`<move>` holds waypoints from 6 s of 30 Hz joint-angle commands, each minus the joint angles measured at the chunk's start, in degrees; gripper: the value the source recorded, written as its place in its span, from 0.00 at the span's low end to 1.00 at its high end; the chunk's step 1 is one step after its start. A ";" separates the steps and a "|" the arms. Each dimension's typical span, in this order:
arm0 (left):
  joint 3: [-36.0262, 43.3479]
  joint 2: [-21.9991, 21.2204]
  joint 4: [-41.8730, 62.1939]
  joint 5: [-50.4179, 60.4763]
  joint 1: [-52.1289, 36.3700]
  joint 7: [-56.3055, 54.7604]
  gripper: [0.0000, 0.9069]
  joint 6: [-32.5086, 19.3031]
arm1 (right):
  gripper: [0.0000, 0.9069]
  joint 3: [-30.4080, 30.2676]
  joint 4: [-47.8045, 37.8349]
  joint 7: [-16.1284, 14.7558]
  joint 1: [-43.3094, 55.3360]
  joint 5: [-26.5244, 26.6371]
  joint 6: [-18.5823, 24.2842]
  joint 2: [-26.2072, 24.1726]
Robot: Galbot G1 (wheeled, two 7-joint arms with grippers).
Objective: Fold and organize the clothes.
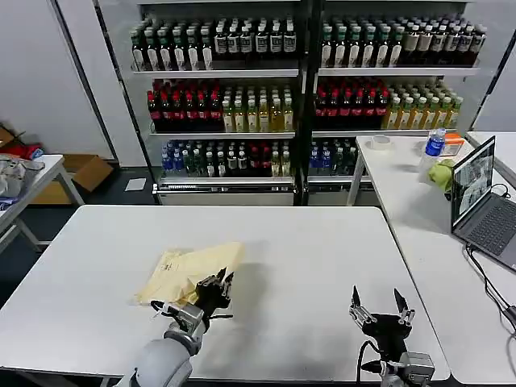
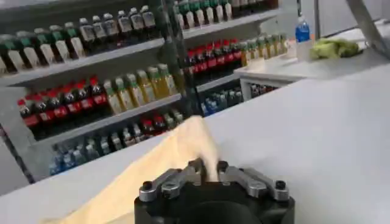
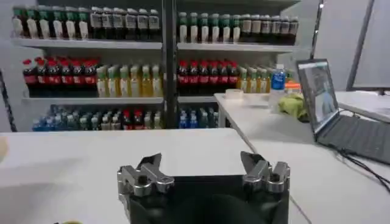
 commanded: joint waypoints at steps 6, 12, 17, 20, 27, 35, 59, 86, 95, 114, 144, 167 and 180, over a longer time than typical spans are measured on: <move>-11.43 2.75 -17.97 -26.08 10.06 0.44 1.00 1.40 | 1.00 -3.08 -1.02 -1.30 5.85 15.96 -3.83 -0.35; -22.86 2.69 -23.55 -28.59 19.77 0.03 1.00 0.64 | 1.00 -7.94 -7.37 1.26 16.51 27.10 -7.29 2.27; -28.48 1.83 -23.86 -29.18 23.20 -0.73 1.00 0.31 | 1.00 -12.46 -13.08 3.81 24.31 34.19 -8.78 6.40; -30.40 1.10 -23.82 -29.16 24.40 -1.11 1.00 0.13 | 1.00 -14.68 -17.96 5.20 28.74 36.76 -8.84 10.45; -31.76 0.40 -24.00 -28.56 25.69 -1.68 1.00 -0.27 | 1.00 -18.19 -26.16 7.50 34.49 38.76 -9.35 16.27; -31.41 -0.70 -23.95 -28.27 25.80 -1.95 1.00 -0.28 | 1.00 -19.96 -30.70 9.88 37.13 38.77 -9.87 19.19; -31.11 -0.12 -23.44 -28.92 24.77 -2.11 1.00 -0.15 | 0.99 -22.62 -35.05 12.20 37.46 36.14 -9.45 20.49; -30.69 0.08 -22.73 -29.98 24.10 -2.30 1.00 -0.18 | 0.00 -22.03 -32.97 11.39 38.59 35.18 -9.08 18.06; -30.39 -0.03 -22.49 -29.95 23.89 -2.28 1.00 -0.16 | 0.00 -19.40 -34.04 9.70 40.07 34.17 -10.19 14.66; -29.57 -0.32 -21.48 -29.91 22.91 -2.21 1.00 -0.02 | 0.00 -15.61 -34.34 6.35 40.82 32.70 -13.17 5.81; -28.91 0.13 -20.47 -30.11 21.60 -2.18 1.00 0.04 | 1.00 -15.09 -33.68 0.76 39.91 18.37 -9.08 2.74; -29.87 1.51 -19.79 -28.03 21.22 -2.34 1.00 -0.57 | 1.00 -3.79 -10.67 1.69 18.78 3.79 -6.81 -4.21; -30.12 2.13 -18.54 -25.92 20.30 -2.08 1.00 -1.26 | 1.00 0.04 -2.49 0.67 8.41 1.08 0.47 -2.36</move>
